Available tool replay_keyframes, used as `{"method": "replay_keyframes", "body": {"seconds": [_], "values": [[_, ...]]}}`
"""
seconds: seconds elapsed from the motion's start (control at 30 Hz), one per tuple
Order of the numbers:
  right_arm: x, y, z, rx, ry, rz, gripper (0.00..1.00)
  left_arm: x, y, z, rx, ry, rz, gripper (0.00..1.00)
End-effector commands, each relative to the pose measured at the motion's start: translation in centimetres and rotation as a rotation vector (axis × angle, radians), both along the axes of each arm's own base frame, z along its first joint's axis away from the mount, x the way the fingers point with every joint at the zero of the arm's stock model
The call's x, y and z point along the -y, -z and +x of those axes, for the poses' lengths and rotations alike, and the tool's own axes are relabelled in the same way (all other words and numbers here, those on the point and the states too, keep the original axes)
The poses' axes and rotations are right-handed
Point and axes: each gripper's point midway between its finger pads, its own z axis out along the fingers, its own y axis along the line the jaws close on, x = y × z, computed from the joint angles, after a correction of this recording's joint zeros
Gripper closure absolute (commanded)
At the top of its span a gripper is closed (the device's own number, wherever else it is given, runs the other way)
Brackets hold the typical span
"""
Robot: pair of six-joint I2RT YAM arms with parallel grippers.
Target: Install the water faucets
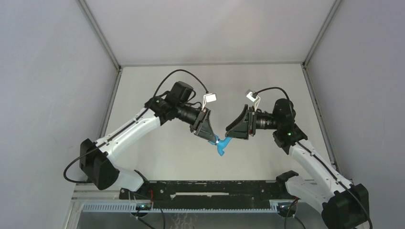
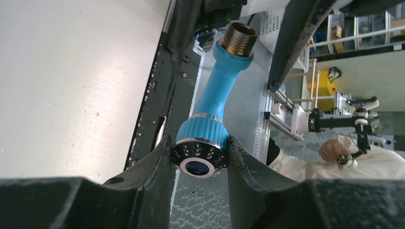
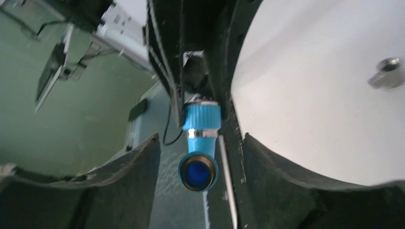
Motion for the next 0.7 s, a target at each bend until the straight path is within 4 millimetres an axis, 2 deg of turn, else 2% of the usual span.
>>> {"method": "replay_keyframes", "body": {"seconds": [0.0, 0.07, 0.2, 0.37, 0.53, 0.67], "values": [[0.0, -3.6, 3.4, 0.035, 0.232, 0.092, 0.25, 0.6, -2.9, 1.5, 0.049, -0.099, -0.079, 1.00], [0.6, -4.3, 4.4, 0.011, 0.370, 0.165, 0.20, 0.7, -3.6, 2.8, 0.037, -0.170, -0.113, 1.00], [2.3, -6.6, 4.4, 0.017, 0.564, 0.396, 0.19, 0.9, -5.8, 5.2, 0.028, -0.315, -0.207, 1.00], [4.0, -6.2, 4.8, 0.010, 0.746, 0.501, 0.15, 1.0, -8.2, 6.6, 0.036, -0.420, -0.305, 1.00], [3.7, -6.0, 4.2, 0.007, 0.721, 0.571, 0.15, 1.1, -9.5, 8.0, 0.019, -0.525, -0.383, 1.00], [2.8, -6.0, 4.3, 0.023, 0.717, 0.593, 0.15, 1.2, -10.1, 8.0, 0.003, -0.529, -0.433, 1.00]]}}
